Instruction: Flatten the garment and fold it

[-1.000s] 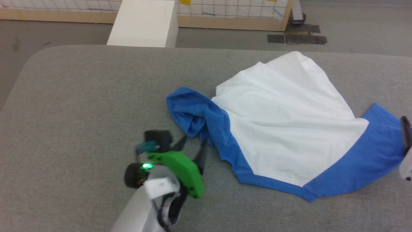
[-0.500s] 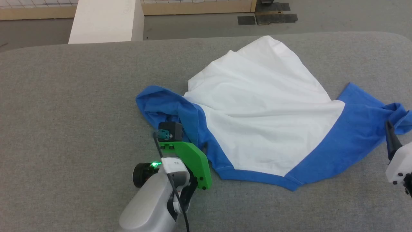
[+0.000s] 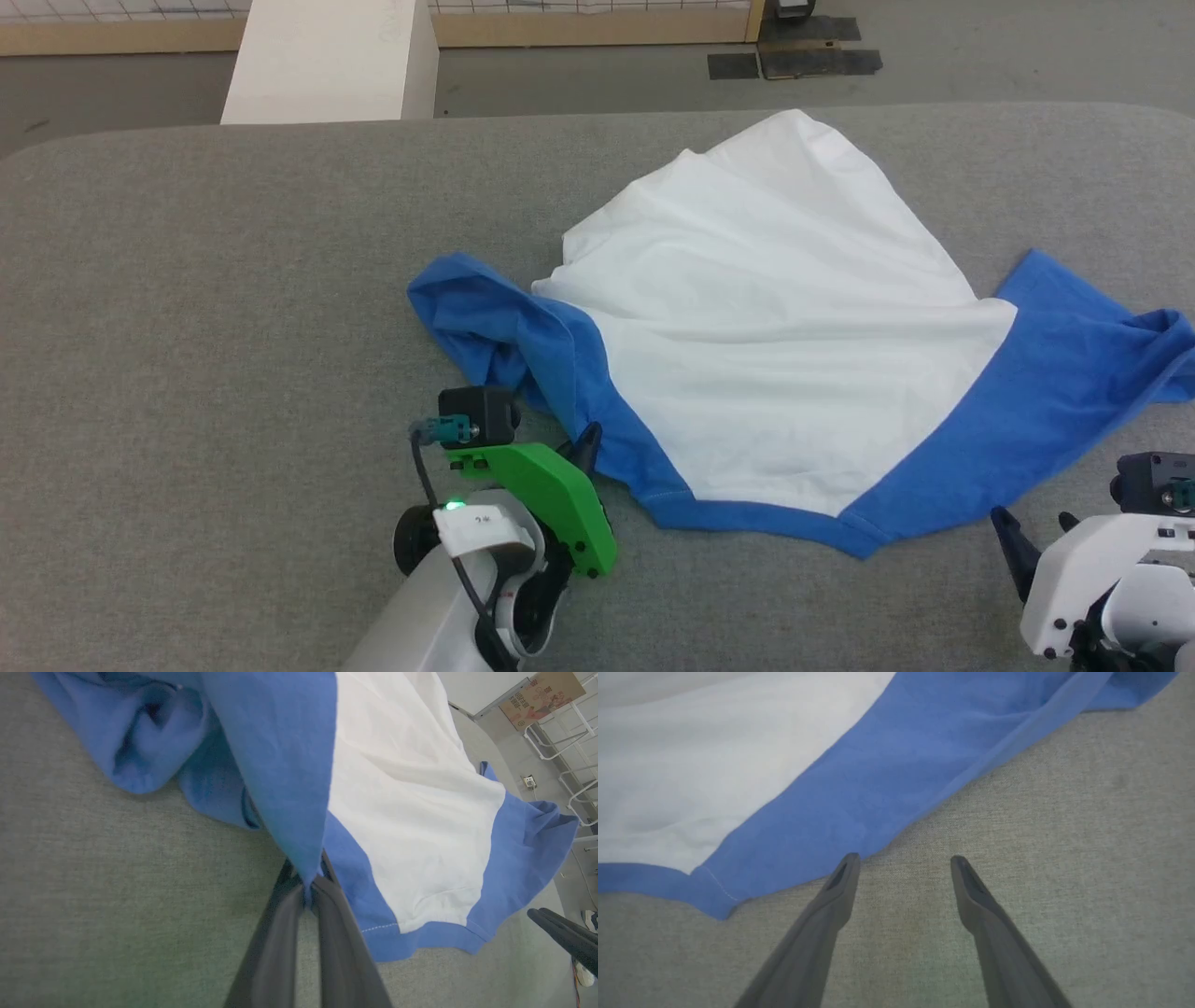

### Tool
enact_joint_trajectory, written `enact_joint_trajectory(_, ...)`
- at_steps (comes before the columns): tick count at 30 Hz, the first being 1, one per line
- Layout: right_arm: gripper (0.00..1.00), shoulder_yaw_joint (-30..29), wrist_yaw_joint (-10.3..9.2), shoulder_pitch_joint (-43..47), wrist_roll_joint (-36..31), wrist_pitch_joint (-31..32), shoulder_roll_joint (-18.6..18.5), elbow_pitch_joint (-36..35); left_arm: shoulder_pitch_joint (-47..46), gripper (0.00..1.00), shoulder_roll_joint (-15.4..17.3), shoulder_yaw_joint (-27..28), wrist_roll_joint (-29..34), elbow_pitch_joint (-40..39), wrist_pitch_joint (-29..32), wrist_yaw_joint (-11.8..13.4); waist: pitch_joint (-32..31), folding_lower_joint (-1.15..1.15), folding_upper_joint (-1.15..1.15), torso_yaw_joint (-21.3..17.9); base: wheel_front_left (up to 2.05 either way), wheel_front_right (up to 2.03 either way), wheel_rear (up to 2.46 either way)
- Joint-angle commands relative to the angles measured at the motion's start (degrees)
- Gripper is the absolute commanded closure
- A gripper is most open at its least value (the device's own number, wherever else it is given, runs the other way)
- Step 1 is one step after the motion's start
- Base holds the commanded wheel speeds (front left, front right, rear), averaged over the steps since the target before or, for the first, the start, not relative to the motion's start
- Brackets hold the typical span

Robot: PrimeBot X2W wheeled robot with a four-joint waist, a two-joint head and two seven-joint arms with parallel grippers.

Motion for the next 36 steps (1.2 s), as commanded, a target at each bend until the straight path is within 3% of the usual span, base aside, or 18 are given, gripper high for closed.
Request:
enact_joint_trajectory(1,0.00,-0.50,-0.09,-1.18,-0.19,-0.34,0.58,0.40,0.38,1.00,0.54,0.03,-0.15,-0.52,-0.13,0.15,0.63,0.00,0.00,0.05,0.00,0.00,0.00)
enact_joint_trajectory(11,0.00,-2.44,-0.09,-8.15,-3.48,-2.44,2.45,7.11,0.08,1.00,0.73,-0.68,-0.08,-1.33,0.20,0.28,2.48,0.00,0.00,0.88,0.00,0.00,0.00)
enact_joint_trajectory(12,0.04,-2.47,-0.09,-8.42,-3.51,-2.14,2.50,7.78,0.09,1.00,0.72,-0.72,-0.09,-1.33,0.15,0.27,2.52,0.00,0.00,0.95,0.00,0.00,0.00)
enact_joint_trajectory(13,0.75,-2.59,-0.09,-8.70,-3.51,-2.05,2.55,8.27,0.09,1.00,0.72,-0.75,-0.11,-1.34,0.11,0.26,2.58,0.00,0.00,1.02,0.00,0.00,0.00)
enact_joint_trajectory(14,1.00,-2.64,-0.09,-8.99,-3.57,-2.14,2.60,8.72,0.09,1.00,0.72,-0.75,-0.14,-1.35,0.03,0.25,2.63,0.00,0.00,1.09,0.00,0.00,0.00)
enact_joint_trajectory(20,1.00,-1.28,-0.09,-10.23,-1.89,-3.64,2.57,8.21,0.16,1.00,0.58,0.09,-1.56,-2.46,-1.65,-0.74,2.26,0.00,0.00,1.22,0.00,0.00,0.00)
enact_joint_trajectory(26,1.00,1.02,-0.09,-14.21,3.86,-3.49,2.10,3.71,0.05,1.00,-0.02,4.75,-9.68,-7.75,-5.29,-3.01,0.67,0.00,0.00,0.48,0.00,0.00,0.00)
enact_joint_trajectory(32,1.00,4.76,-0.09,-27.57,10.89,1.91,0.56,2.39,-9.51,1.00,0.89,9.82,-13.42,-11.14,-4.22,-3.49,1.28,0.00,0.00,0.16,0.00,0.00,0.00)
enact_joint_trajectory(36,1.00,6.69,-0.09,-41.12,12.10,4.77,-0.38,7.00,-22.07,1.00,4.58,12.69,-11.84,-7.83,-2.05,-2.96,3.99,0.00,0.00,0.61,0.00,0.00,0.00)
